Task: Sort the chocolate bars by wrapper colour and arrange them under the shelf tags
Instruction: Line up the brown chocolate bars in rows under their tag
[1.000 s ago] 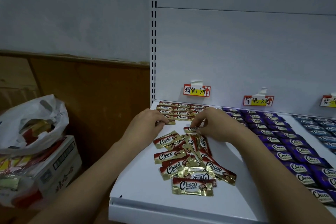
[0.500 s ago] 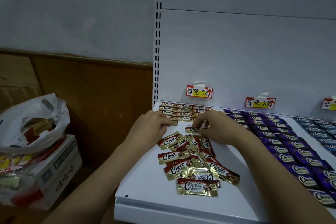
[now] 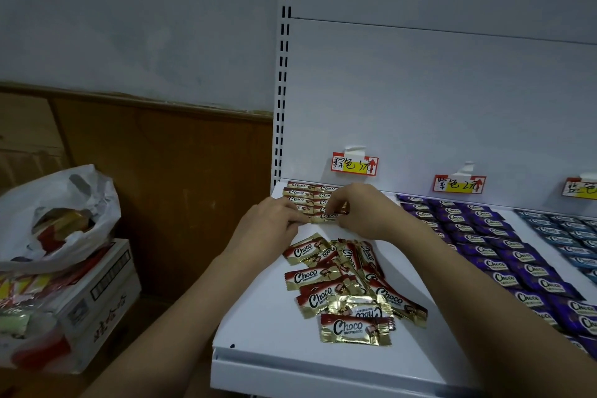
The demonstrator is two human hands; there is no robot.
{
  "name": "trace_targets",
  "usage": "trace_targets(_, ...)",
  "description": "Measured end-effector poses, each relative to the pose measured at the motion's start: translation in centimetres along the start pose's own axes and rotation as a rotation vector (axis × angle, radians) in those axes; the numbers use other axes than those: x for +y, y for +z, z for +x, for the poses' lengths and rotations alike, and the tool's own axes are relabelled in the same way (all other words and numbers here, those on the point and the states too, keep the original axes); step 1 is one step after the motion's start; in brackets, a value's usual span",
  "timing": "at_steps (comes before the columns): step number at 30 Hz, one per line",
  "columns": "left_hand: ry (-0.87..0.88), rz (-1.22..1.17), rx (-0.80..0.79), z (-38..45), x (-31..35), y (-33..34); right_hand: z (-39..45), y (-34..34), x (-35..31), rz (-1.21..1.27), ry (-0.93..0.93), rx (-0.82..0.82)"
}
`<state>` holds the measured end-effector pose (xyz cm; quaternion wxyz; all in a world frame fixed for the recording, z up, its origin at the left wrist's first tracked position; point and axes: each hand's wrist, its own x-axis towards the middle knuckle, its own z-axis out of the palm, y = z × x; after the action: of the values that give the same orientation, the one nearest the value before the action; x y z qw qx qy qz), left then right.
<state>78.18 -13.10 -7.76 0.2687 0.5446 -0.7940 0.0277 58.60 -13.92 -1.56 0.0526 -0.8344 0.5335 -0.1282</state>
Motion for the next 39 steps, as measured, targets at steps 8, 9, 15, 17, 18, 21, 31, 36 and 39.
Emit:
trace_targets(8, 0.006, -0.009, -0.001, 0.1, 0.1, 0.0, 0.3, 0.6, -0.4, -0.007, 0.016, -0.031)
trace_targets(9, 0.012, -0.018, 0.01, 0.0, 0.1, -0.1, 0.2, 0.5, -0.4, 0.0, 0.015, -0.022)
trace_targets(15, -0.041, -0.252, 0.051, -0.9, 0.8, -1.7, -2.0, -0.9, -0.2, 0.114, 0.023, -0.024)
trace_targets(17, -0.07, -0.351, -0.036, -1.3, 1.1, -2.2, -2.8, -1.3, -0.3, 0.143, 0.015, -0.055)
trace_targets(18, -0.068, -0.368, -0.089, -1.5, 1.2, -2.5, -3.2, -1.5, -0.5, 0.154, 0.017, -0.066)
trace_targets(21, -0.058, -0.377, -0.244, -1.8, 2.0, -3.4, -4.2, -2.1, -1.1, 0.173, 0.034, -0.099)
trace_targets(31, -0.085, -0.405, -0.344, -2.4, 3.3, -5.1, -5.6, -2.0, -1.8, 0.087, 0.015, -0.207)
trace_targets(36, -0.347, -0.715, -0.163, -2.7, 2.1, -5.9, -5.1, -1.2, -2.6, 0.13, -0.047, -0.09)
trace_targets(39, -0.459, -0.849, -0.161, -2.9, 1.4, -6.5, -4.7, -0.9, -3.3, 0.129, -0.098, -0.14)
